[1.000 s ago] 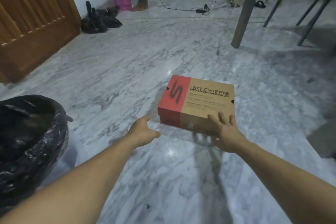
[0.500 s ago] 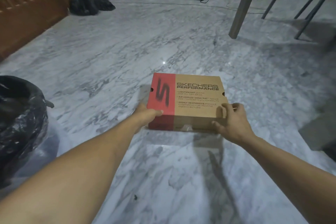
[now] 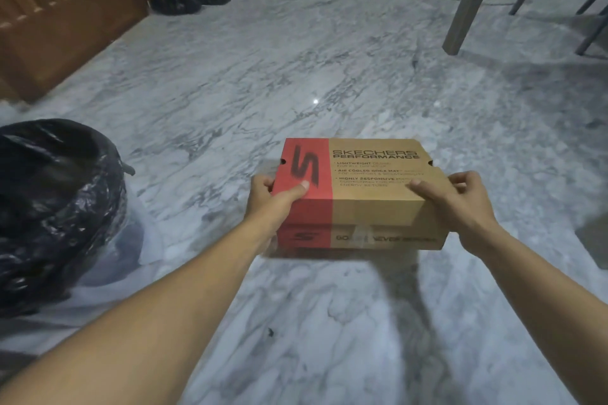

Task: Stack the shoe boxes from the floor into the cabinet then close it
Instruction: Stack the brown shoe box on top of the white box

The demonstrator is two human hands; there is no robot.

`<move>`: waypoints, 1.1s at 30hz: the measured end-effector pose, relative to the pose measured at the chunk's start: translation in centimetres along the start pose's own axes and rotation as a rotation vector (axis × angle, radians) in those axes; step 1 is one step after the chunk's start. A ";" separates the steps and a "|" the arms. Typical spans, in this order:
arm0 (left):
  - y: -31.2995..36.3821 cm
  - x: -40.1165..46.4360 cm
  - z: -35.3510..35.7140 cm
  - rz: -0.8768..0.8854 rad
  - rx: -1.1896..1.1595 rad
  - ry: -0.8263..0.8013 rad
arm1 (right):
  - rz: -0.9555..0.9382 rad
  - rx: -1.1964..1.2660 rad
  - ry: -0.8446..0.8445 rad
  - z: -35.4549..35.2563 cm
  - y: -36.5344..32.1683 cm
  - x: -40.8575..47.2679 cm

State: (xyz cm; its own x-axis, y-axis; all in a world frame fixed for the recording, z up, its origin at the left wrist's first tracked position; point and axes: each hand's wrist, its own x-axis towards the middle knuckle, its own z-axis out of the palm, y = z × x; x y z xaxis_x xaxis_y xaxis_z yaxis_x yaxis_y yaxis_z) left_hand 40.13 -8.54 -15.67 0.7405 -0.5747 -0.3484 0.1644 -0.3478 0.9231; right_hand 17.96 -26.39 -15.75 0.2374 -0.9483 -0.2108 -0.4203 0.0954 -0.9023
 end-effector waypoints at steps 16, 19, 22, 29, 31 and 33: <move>8.0 -21.1 -13.9 -0.031 0.112 -0.170 | -0.131 -0.281 -0.529 -9.2 -14.1 -20.2; 9.3 -25.9 -16.3 -0.042 0.125 -0.179 | -0.190 -0.315 -0.587 -10.9 -17.3 -24.3; 10.2 -30.5 -18.6 -0.020 0.131 -0.178 | -0.234 -0.353 -0.630 -12.5 -20.1 -28.6; 13.0 -40.8 -24.0 0.070 0.107 -0.070 | -0.336 -0.393 -0.642 -14.0 -24.6 -36.8; 13.6 -44.1 -25.8 0.094 0.116 -0.021 | -0.365 -0.358 -0.663 -14.0 -25.6 -39.2; 14.1 -47.3 -27.7 0.127 0.141 0.020 | -0.396 -0.344 -0.700 -13.7 -26.6 -41.5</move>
State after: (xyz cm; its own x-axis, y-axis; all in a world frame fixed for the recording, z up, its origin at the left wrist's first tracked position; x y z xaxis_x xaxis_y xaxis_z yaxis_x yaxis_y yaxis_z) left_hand 25.49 34.19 18.35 0.7625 -0.6062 -0.2263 -0.0228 -0.3747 0.9269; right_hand 7.29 6.24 22.14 0.8578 -0.4776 -0.1900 -0.4072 -0.4058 -0.8183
